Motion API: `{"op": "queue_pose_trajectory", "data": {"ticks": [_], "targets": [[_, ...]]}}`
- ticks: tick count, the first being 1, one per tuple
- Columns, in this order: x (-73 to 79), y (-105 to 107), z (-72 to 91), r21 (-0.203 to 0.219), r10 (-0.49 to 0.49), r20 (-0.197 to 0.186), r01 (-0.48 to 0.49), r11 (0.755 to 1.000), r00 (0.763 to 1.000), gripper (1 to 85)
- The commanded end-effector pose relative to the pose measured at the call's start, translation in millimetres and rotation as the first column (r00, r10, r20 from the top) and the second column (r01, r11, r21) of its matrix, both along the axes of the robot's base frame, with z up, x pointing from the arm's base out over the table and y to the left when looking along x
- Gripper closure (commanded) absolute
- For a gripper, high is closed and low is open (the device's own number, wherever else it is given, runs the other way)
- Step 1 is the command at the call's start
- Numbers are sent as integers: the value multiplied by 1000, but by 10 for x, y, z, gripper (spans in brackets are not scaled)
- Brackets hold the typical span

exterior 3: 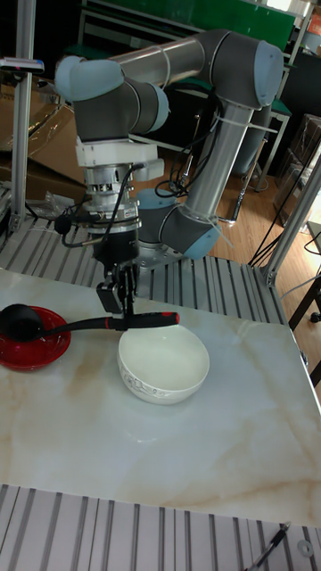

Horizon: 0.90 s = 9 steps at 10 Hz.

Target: Scoop water with a large spoon from one bowl to another

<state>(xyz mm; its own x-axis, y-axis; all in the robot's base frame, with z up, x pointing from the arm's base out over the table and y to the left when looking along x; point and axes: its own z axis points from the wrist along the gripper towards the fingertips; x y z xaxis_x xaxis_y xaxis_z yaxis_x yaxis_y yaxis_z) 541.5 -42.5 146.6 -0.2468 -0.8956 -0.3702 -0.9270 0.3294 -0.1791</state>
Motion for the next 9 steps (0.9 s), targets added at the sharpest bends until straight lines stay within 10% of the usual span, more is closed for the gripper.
{"op": "queue_pose_trajectory", "data": {"ticks": [1,9], "targets": [[-4,-58,-19,-30,13,0,-13,999,1000,843],[81,158,16,45,9,35,-11,999,999,843]]}}
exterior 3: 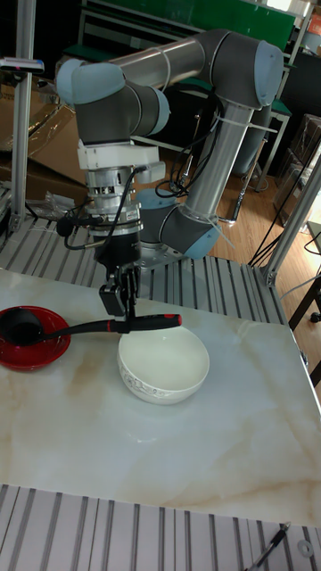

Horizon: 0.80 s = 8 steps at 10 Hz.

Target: Scoop water with a large spoon from one bowl to another

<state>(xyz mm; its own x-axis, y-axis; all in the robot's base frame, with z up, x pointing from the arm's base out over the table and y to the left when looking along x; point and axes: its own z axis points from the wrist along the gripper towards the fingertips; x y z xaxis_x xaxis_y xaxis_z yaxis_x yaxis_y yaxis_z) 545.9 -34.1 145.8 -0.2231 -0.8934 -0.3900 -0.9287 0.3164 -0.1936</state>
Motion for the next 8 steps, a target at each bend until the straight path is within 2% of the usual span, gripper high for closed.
{"op": "queue_pose_trajectory", "data": {"ticks": [1,8], "targets": [[44,86,15,29,-10,15,9,1000,1000,843],[43,76,-24,25,-18,9,18,1000,1000,843]]}}
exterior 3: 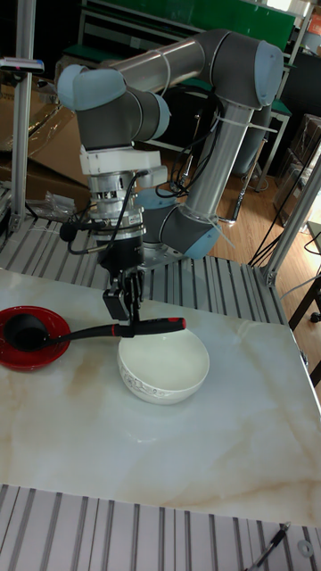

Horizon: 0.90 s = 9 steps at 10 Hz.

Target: Scoop water with a large spoon from one bowl to another

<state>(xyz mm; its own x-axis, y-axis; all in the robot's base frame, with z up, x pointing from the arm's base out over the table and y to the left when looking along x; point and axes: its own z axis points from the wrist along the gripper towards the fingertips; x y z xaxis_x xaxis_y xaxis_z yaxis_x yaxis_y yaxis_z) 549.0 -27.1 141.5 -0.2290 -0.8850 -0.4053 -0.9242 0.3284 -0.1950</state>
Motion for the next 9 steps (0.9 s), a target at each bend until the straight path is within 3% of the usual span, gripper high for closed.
{"op": "queue_pose_trajectory", "data": {"ticks": [1,9], "targets": [[0,-3,12,6,-9,-4,9,1000,1000,843],[-8,-42,-59,20,-26,6,25,999,1000,843]]}}
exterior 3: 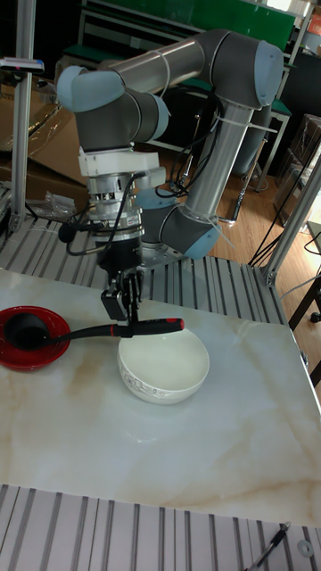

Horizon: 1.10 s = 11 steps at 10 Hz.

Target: Scoop water with a large spoon from one bowl to another

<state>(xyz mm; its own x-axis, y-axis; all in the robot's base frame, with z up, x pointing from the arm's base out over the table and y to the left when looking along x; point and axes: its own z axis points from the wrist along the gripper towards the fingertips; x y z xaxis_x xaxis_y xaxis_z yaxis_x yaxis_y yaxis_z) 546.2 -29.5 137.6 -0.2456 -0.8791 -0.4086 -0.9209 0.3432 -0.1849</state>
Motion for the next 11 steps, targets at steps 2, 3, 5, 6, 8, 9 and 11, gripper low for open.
{"op": "queue_pose_trajectory", "data": {"ticks": [2,3,5,6,8,9,11], "targets": [[39,-32,-52,12,-14,19,14,1000,1000,843],[38,-39,-60,13,-14,19,14,1000,1000,843],[49,6,-71,31,-13,23,12,999,1000,843],[59,21,-88,34,-14,26,13,999,1000,843],[62,20,-142,43,-20,28,19,999,999,843],[55,21,-157,49,-20,27,18,999,999,843],[44,-7,-172,42,-17,25,16,999,1000,843]]}}
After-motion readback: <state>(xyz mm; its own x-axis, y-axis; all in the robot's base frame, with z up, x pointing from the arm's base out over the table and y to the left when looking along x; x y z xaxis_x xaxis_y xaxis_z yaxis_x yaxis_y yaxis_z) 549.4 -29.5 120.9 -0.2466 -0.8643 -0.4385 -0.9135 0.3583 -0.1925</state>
